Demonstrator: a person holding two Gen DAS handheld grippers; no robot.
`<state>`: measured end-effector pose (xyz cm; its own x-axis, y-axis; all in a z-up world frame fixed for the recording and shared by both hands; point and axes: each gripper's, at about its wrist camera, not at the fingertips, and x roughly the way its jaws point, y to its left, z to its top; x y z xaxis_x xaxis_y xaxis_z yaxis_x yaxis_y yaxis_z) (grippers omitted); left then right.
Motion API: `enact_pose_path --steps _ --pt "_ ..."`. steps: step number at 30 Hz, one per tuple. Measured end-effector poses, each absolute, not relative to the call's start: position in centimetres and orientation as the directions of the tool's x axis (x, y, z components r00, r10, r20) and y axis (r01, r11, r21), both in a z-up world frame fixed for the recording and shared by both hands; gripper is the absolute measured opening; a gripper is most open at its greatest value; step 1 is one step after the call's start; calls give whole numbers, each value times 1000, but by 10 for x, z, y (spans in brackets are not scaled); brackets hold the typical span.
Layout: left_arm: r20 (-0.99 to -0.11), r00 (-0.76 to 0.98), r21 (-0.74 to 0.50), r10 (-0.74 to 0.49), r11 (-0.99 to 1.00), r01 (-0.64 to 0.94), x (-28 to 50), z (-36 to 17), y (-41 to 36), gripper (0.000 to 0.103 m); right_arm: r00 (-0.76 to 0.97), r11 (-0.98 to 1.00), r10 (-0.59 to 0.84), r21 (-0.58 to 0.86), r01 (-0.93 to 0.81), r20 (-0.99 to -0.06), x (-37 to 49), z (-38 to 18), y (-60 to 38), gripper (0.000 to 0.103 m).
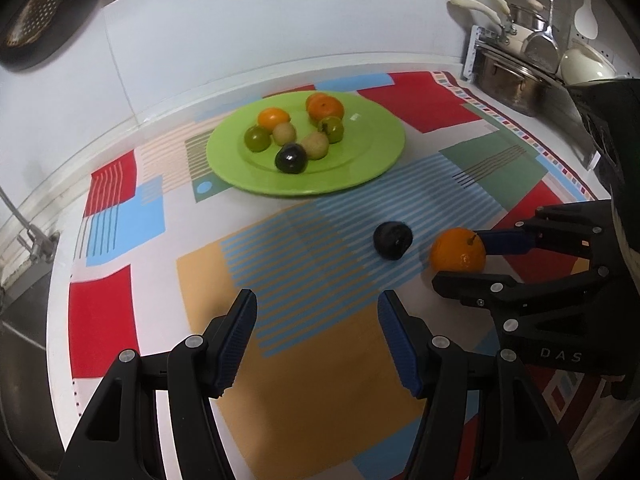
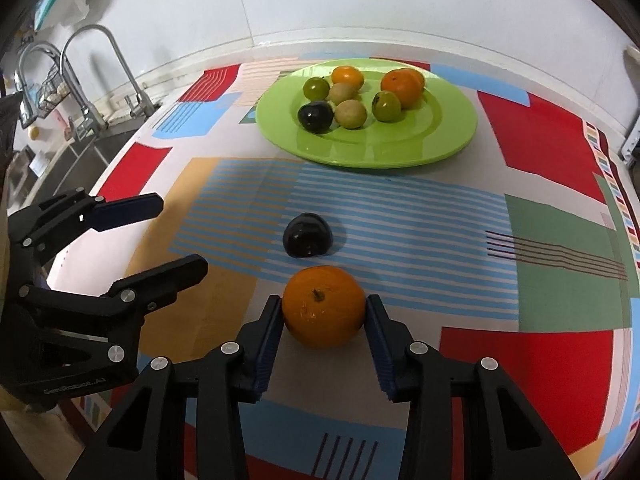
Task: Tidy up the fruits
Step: 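Withdraw both tools toward the dark plum and last orange, then grasp the dark plum with the left tool while the right tool grasps the orange, then carry the plum and orange with both tools over the green plate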
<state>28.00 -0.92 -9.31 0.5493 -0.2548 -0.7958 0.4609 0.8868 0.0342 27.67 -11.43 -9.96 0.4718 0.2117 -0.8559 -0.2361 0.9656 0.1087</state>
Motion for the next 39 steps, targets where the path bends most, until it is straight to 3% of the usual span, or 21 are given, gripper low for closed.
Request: enact_pose_path --steps 16,35,39 --pt "-801 508 -6 -316 853 522 303 -96 -52 60 528 987 150 95 -129 -836 280 -88 -156 42" --pt "-818 472 -28 -329 842 538 315 -117 -70 30 534 991 131 89 -103 -835 281 -89 -168 42" --pt "-816 471 -29 -334 839 544 313 -116 -71 29 536 991 132 90 -104 -834 281 -89 -168 42"
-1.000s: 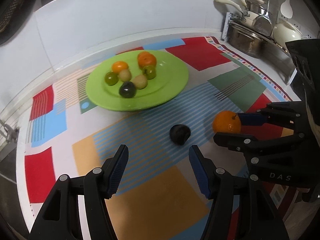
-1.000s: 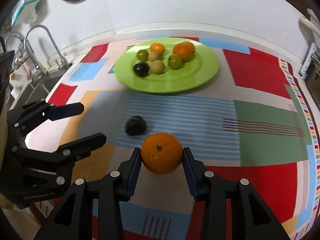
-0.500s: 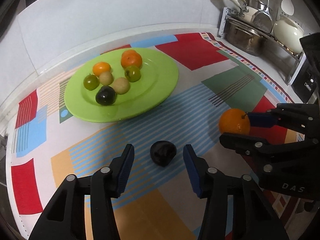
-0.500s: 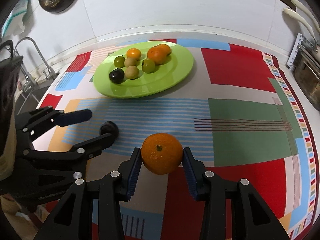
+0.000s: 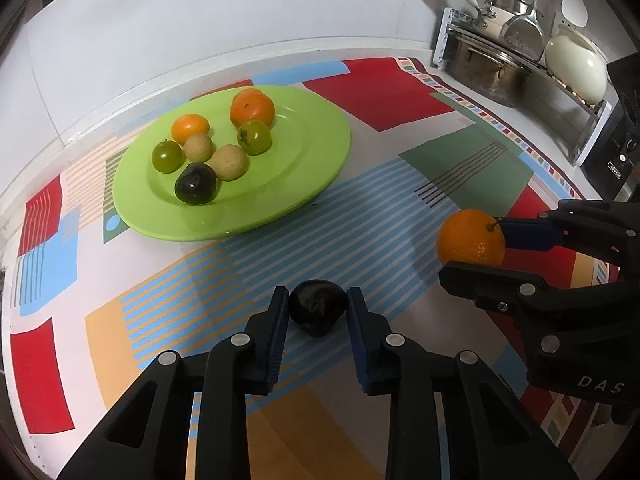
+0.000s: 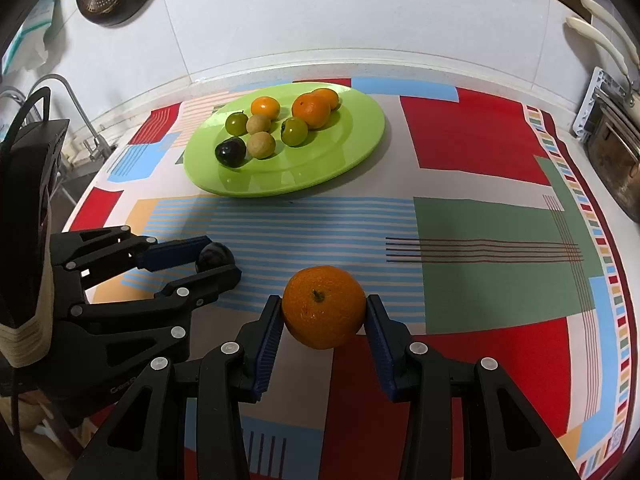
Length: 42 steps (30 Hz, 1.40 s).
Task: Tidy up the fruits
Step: 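Carry the plum and orange with both tools over the green plate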
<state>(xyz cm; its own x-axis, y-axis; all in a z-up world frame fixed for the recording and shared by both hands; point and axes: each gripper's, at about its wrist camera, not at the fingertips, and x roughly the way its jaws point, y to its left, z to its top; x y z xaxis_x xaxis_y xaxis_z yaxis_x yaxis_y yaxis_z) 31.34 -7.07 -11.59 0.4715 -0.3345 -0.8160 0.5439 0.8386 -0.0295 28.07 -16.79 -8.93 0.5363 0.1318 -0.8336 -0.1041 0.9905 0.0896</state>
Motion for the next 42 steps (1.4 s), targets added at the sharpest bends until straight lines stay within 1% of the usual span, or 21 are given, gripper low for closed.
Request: enact_pose_path --steps 13,22,33,42 --pt "-783 509 -48 -357 851 522 305 -92 -61 29 562 987 154 102 -123 -813 278 -78 -165 42" --pt "-725 573 -48 -383 858 512 299 -57 -52 29 605 984 174 112 -138 -777 276 -57 -163 42" --pt "-664 663 -4 -347 888 460 319 -28 -41 29 684 983 173 86 -160 -709 294 -26 -157 42" --pt "-649 693 3 -313 910 414 352 -22 -33 29 718 984 170 74 -163 -675 328 -13 -152 42"
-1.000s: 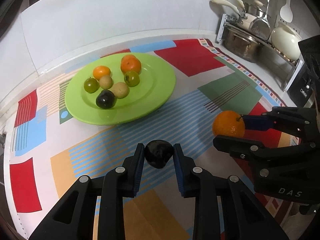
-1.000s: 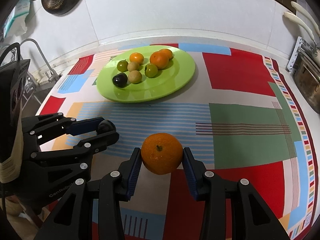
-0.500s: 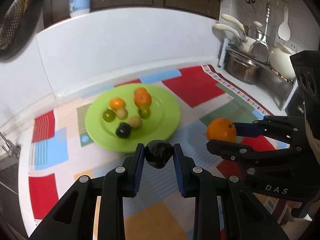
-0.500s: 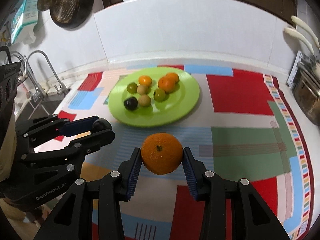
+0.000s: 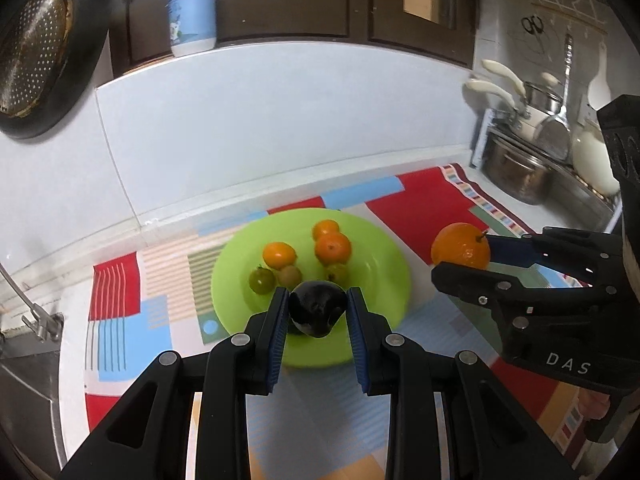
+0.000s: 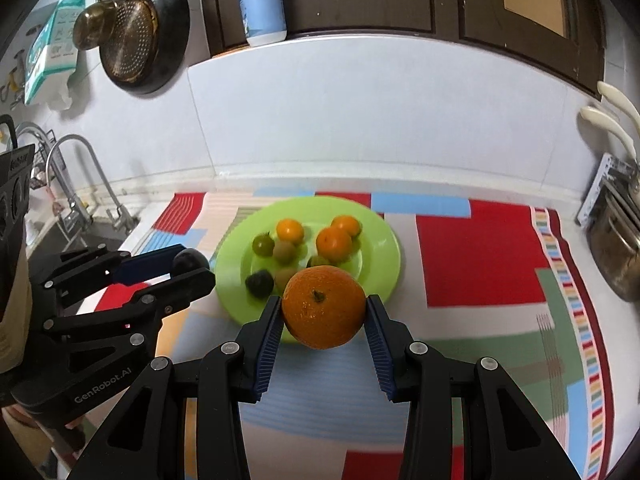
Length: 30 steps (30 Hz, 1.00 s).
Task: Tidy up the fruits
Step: 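Carry the plum and orange with both tools over the green plate, then open both tools to drop the plum and orange onto the plate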
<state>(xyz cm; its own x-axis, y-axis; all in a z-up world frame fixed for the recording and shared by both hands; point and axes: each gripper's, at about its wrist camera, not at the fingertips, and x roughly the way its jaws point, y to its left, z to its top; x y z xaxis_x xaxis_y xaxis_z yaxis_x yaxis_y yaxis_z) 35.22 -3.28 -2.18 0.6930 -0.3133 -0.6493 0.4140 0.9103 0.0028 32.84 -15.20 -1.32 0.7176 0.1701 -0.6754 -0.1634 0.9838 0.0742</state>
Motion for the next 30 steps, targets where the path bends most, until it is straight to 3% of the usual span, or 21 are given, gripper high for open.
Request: enact_pose_path --steps 30 --pt "-763 601 -28 -238 941 336 443 -89 -28 29 624 985 158 76 -156 -765 432 -80 -158 42"
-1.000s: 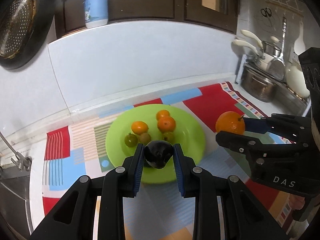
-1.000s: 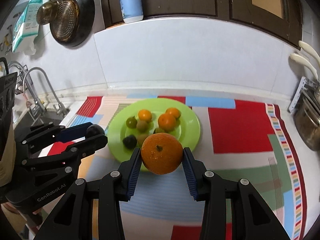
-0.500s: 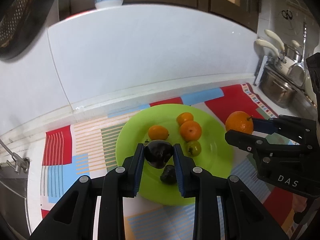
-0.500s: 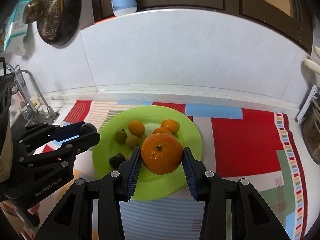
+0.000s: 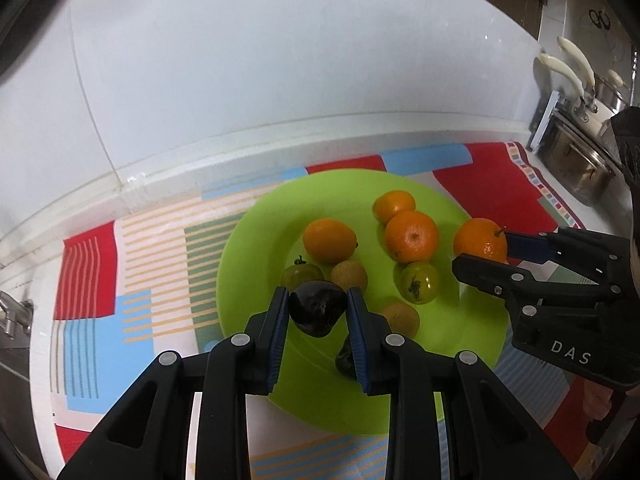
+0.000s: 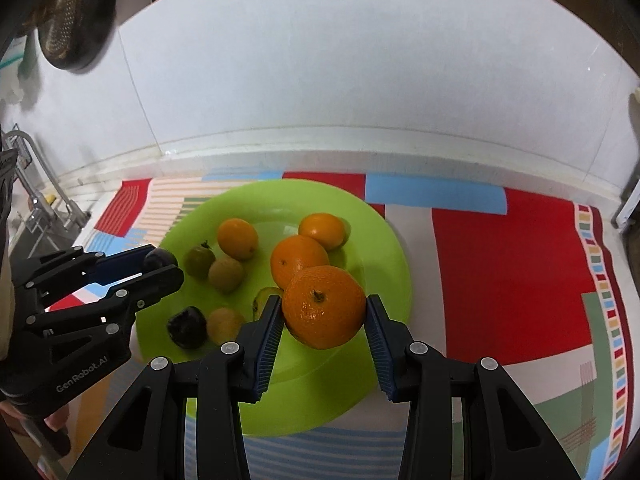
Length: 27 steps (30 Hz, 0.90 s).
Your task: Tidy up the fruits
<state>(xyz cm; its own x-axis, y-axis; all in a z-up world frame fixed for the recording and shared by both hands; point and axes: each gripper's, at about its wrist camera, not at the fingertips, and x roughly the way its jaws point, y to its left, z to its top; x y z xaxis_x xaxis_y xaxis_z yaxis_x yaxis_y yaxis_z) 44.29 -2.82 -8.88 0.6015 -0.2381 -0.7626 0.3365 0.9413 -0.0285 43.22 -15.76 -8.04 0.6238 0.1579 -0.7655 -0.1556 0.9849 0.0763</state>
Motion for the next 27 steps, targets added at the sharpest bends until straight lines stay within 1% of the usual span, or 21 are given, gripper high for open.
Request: enact_pose_path --steps 4,7,9,19,21,25,26,27 --pt "-768 596 -21 -234 939 343 444 -93 -30 30 610 985 159 82 -152 -776 435 -87 -159 42" --pt "-762 601 -27 -243 938 345 443 -91 -30 37 613 986 155 81 -147 -774 436 -87 -160 43" --pt "-758 606 -29 -243 939 341 442 -88 -30 39 620 985 161 84 -152 -767 434 -84 -160 54" --pt "-738 636 -36 -225 955 296 416 -63 -22 39 654 986 152 70 -150 -741 410 -64 -155 54" --pt "-730 649 -30 -216 958 285 407 -56 -19 43 662 986 156 75 -150 -733 401 -58 -154 54" --pt "-702 677 -40 -222 961 274 381 -39 -11 47 682 986 161 79 -150 -713 378 -45 -149 54" --pt "-692 686 -39 -222 962 272 373 -34 -9 51 686 986 162 81 -149 -709 372 -42 -148 54" --pt "-685 694 -37 -222 962 271 367 -30 -7 53 692 986 162 83 -147 -704 364 -38 -146 54"
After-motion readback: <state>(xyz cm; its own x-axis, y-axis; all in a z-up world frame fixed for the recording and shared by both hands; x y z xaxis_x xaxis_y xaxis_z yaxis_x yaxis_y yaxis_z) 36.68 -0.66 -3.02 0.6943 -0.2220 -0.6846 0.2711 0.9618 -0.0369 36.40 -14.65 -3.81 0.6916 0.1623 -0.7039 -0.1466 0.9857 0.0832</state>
